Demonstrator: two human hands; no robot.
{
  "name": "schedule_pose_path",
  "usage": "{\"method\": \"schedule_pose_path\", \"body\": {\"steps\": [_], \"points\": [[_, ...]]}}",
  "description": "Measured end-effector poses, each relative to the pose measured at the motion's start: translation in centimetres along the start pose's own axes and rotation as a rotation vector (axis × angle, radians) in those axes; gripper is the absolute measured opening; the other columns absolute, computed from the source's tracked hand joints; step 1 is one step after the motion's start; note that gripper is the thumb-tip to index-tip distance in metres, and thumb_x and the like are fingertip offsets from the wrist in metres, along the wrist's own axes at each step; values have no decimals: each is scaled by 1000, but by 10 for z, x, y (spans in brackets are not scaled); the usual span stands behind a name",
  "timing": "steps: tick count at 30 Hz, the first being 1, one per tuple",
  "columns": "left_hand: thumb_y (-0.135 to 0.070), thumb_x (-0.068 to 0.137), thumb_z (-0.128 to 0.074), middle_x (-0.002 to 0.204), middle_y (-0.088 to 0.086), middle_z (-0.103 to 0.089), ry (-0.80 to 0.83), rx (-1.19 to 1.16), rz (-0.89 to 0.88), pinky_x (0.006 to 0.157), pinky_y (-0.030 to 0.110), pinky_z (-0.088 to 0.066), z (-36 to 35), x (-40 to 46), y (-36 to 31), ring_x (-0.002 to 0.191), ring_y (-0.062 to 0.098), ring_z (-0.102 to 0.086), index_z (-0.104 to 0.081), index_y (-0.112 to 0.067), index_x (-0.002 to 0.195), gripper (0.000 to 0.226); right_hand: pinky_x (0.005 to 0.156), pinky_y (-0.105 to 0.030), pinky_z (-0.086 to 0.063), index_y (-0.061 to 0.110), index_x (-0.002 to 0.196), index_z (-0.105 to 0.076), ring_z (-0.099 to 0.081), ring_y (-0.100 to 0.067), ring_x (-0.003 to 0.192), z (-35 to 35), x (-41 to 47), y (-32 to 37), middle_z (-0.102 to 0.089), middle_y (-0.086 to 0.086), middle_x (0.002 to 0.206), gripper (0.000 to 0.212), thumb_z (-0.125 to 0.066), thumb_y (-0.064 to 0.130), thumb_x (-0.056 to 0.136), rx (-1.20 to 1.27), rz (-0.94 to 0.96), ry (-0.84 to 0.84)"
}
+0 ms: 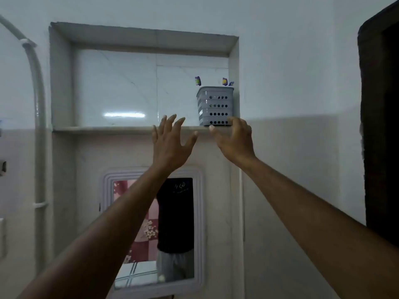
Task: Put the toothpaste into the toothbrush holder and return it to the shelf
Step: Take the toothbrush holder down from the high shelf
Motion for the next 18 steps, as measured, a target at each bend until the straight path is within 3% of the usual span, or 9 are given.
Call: {"method": "schedule_pose_path", "body": {"steps": [5,10,14,18], "points": [[-74,102,-41,172,0,-38,-25,56,13,133,57,9,-32,25,20,168,24,-8,-51,-30,158,72,117,-45,-47,11,161,-41,-45,-32,148,-24,35,0,-49,-11,161,88,-76,61,97,-54,-44,-38],[-72,102,-48,147,-9,-65,-214,49,-7,134,53,3,-54,27,29,159,22,-34,-70,-31,137,59,112,-52,-56,12,157,-45,-63,-33,135,-42,56,-4,-63,-8,149,102,-79,74,83,-86,-88,-97],[-69,102,-55,134,-11,-71,-284,38,-18,133,48,3,-59,27,31,152,22,-43,-74,-30,130,53,121,-52,-45,10,160,-40,-60,-35,142,-54,62,-6,-61,-10,155,121,-79,85,74,-151,-101,-130],[-69,101,-56,131,-9,-73,-279,41,-7,134,50,-1,-59,27,30,150,22,-46,-75,-29,129,53,125,-51,-36,7,162,-37,-53,-36,147,-59,62,-6,-56,-12,160,119,-83,78,78,-149,-108,-145]]}}
Point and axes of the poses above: each hand's wrist, its own x-axis towards the middle knuckle, its own z-axis out of the back of the hand, y = z × x, the point moved 1 cm from there along x, towards the middle knuckle
